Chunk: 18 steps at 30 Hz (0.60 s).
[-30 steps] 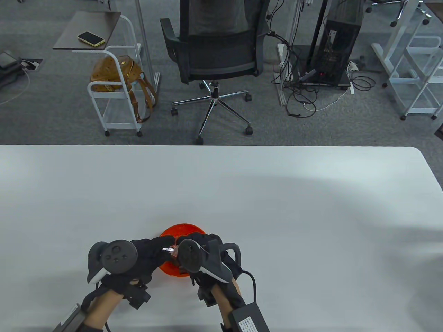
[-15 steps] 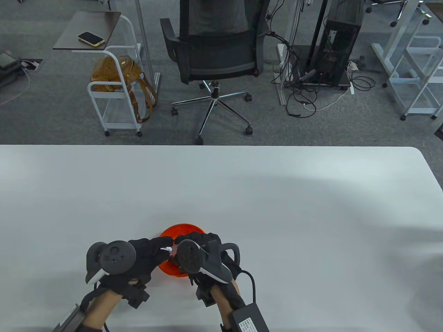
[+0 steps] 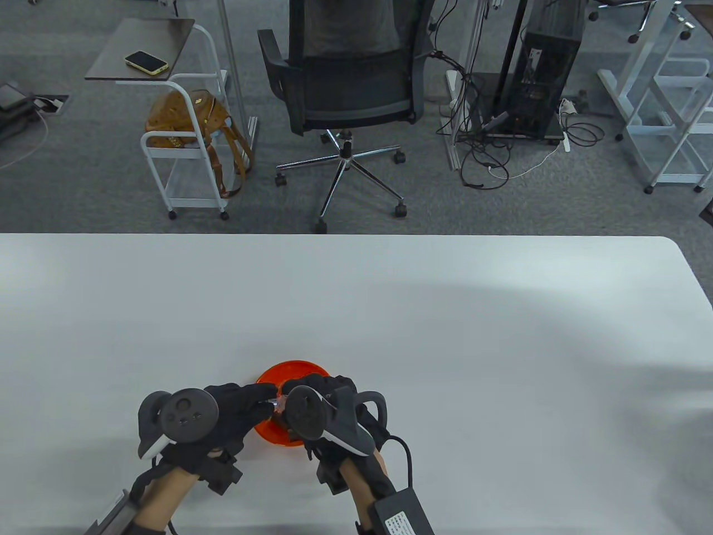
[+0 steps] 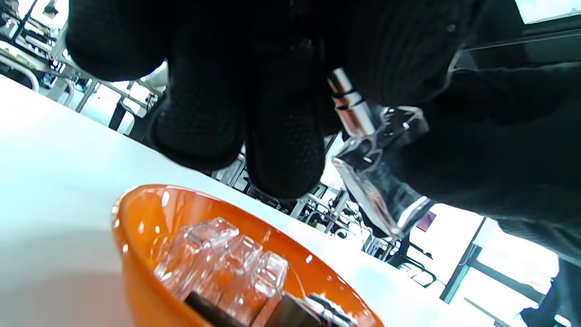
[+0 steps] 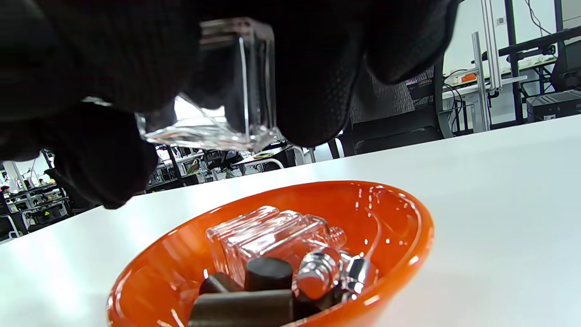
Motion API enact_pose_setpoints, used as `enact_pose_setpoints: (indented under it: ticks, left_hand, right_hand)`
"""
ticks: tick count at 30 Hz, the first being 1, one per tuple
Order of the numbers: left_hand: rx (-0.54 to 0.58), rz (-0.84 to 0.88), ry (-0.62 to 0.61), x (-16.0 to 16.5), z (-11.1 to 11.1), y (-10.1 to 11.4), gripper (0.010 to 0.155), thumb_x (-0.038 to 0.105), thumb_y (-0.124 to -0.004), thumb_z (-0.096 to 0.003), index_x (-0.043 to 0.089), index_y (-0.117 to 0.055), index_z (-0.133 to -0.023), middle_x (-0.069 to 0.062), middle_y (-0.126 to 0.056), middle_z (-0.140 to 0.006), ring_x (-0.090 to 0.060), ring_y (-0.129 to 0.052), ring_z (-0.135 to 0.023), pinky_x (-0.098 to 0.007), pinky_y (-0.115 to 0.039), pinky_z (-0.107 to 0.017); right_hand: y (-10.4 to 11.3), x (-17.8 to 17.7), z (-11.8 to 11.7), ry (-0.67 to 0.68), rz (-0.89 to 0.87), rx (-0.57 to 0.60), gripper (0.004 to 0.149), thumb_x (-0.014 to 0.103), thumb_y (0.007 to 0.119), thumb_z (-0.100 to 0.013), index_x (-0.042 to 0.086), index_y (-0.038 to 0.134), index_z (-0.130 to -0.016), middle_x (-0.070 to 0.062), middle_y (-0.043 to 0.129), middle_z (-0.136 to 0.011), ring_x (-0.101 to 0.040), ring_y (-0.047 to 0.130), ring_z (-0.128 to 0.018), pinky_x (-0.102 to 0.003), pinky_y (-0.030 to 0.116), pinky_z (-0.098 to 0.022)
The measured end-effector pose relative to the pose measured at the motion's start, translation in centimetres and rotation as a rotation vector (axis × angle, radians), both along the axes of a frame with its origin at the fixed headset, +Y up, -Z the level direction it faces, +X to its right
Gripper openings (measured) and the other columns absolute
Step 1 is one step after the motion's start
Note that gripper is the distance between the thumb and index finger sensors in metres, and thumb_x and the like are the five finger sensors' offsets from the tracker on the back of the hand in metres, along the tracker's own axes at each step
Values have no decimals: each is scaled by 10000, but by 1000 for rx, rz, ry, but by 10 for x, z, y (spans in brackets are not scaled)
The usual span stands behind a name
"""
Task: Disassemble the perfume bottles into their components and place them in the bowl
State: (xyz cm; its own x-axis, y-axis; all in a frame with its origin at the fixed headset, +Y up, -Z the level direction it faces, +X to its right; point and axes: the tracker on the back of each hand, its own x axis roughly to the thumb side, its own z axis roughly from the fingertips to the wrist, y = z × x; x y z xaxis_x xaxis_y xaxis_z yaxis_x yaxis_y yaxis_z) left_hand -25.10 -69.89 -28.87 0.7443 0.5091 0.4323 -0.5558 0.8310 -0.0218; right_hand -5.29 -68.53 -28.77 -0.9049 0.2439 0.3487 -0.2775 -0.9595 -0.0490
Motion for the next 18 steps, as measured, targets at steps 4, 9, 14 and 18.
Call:
enact_pose_setpoints:
  ticks: [4,9,14,18]
  left_hand:
    - [-3,15,-19,-1,0,3,490,355,-866,-433,212,-892,-901,-65,-1168,-659,-272,-1117,-570,-536,-821,-519]
    - [4,29,17,-2,1,3,525,435,-821,-426,168,-960,-856,-84,-1178,-620,-308,-1110,-547,-554,-811,-506]
    - [-28,10,-29,1,0,3,504,326,-880,-433,177,-868,-915,-74,-1158,-686,-267,-1108,-593,-531,-817,-527]
    - [-2,-16,21,0,1,2,535,443,-796,-434,155,-971,-849,-83,-1193,-607,-298,-1118,-546,-546,-819,-505]
  right_hand:
    - [4,-3,2,7,-14,11,549,475,848,-328,286,781,-838,44,909,-847,-149,1022,-698,-535,753,-652]
    - [4,-2,2,5,-9,13,549,477,848,-326,289,781,-838,47,909,-847,-149,1023,-698,-535,754,-651]
    - [3,-1,2,0,-10,8,550,479,847,-326,287,782,-838,44,912,-843,-148,1024,-694,-533,756,-650]
    - [3,-2,2,13,-2,5,548,479,850,-325,292,784,-836,49,912,-847,-150,1024,-700,-534,754,-653]
